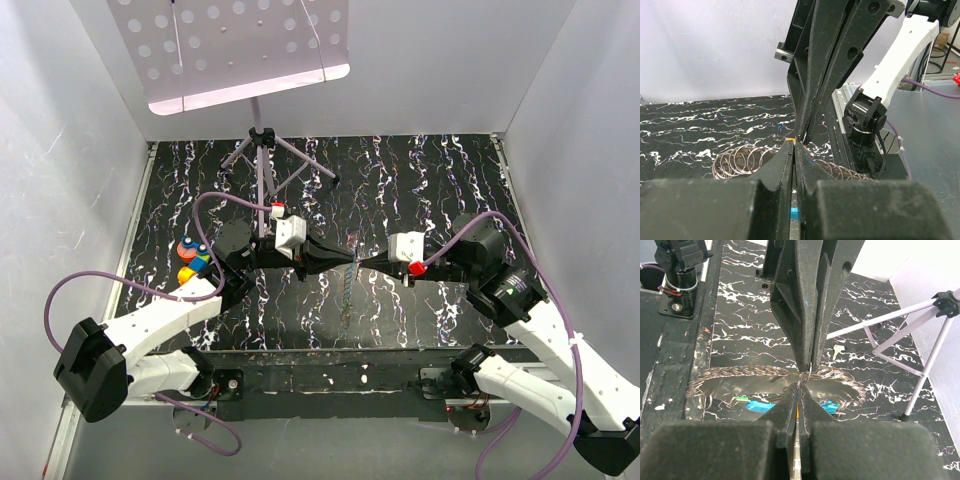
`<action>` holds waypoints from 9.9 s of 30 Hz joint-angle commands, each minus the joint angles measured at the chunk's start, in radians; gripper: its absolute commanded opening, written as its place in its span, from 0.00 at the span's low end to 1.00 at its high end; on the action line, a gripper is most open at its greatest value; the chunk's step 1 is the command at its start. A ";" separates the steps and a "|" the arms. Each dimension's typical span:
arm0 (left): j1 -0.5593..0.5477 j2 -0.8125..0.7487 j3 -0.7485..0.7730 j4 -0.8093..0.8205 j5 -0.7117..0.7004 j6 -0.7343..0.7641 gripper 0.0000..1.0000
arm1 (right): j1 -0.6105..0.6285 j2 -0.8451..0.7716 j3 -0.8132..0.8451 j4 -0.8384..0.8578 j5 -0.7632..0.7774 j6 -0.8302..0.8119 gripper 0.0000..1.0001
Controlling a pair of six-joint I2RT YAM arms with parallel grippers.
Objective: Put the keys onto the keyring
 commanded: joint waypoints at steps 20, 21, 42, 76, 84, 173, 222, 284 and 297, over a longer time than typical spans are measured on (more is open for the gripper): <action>0.036 0.051 -0.032 0.367 -0.150 -0.300 0.00 | 0.000 0.000 0.018 0.042 0.032 0.061 0.01; 0.036 0.054 -0.038 0.383 -0.162 -0.309 0.00 | 0.000 0.000 0.018 0.039 0.032 0.062 0.01; 0.036 0.132 -0.068 0.547 -0.133 -0.325 0.00 | -0.029 -0.049 0.083 -0.019 -0.021 0.114 0.52; 0.015 0.223 -0.028 0.679 -0.147 -0.429 0.00 | -0.423 0.455 0.717 -0.911 -0.491 -0.200 0.51; -0.013 0.226 -0.025 0.661 -0.228 -0.428 0.00 | -0.418 0.440 0.572 -0.628 -0.541 -0.017 0.39; -0.051 0.212 -0.105 0.771 -0.317 -0.460 0.00 | -0.320 0.584 0.627 -0.781 -0.563 -0.194 0.40; -0.022 0.111 -0.104 0.554 -0.290 -0.480 0.50 | -0.325 0.521 0.486 -0.729 -0.503 -0.148 0.01; -0.037 0.292 0.382 -0.545 0.059 -0.174 0.28 | -0.348 0.584 0.496 -0.906 -0.440 -0.217 0.01; -0.045 0.298 0.394 -0.568 0.053 -0.156 0.00 | -0.348 0.584 0.496 -0.906 -0.449 -0.211 0.01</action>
